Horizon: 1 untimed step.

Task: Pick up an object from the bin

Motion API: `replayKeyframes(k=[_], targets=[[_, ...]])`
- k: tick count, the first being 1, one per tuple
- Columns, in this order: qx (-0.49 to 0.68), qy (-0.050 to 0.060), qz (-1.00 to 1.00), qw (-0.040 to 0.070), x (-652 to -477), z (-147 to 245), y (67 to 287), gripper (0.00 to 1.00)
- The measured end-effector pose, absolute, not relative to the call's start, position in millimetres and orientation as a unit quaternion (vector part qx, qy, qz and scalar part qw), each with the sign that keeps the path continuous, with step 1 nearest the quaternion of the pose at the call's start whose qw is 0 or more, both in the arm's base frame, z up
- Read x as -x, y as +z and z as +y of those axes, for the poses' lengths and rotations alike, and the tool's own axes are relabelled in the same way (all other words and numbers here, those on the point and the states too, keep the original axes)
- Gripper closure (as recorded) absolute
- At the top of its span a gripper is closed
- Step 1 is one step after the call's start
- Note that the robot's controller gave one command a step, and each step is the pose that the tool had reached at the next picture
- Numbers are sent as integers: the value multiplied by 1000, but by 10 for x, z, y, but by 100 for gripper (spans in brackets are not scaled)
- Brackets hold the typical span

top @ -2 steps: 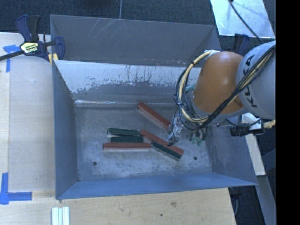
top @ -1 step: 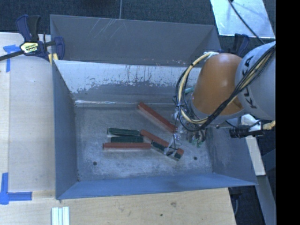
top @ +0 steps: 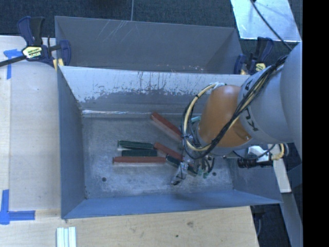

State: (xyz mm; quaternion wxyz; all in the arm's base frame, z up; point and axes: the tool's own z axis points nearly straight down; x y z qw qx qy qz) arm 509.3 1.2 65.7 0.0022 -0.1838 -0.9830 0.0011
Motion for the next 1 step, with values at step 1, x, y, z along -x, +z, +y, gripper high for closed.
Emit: replayKeyframes(k=[1], targets=[[183, 0, -983, -2, -5120, 14, 705, 100]])
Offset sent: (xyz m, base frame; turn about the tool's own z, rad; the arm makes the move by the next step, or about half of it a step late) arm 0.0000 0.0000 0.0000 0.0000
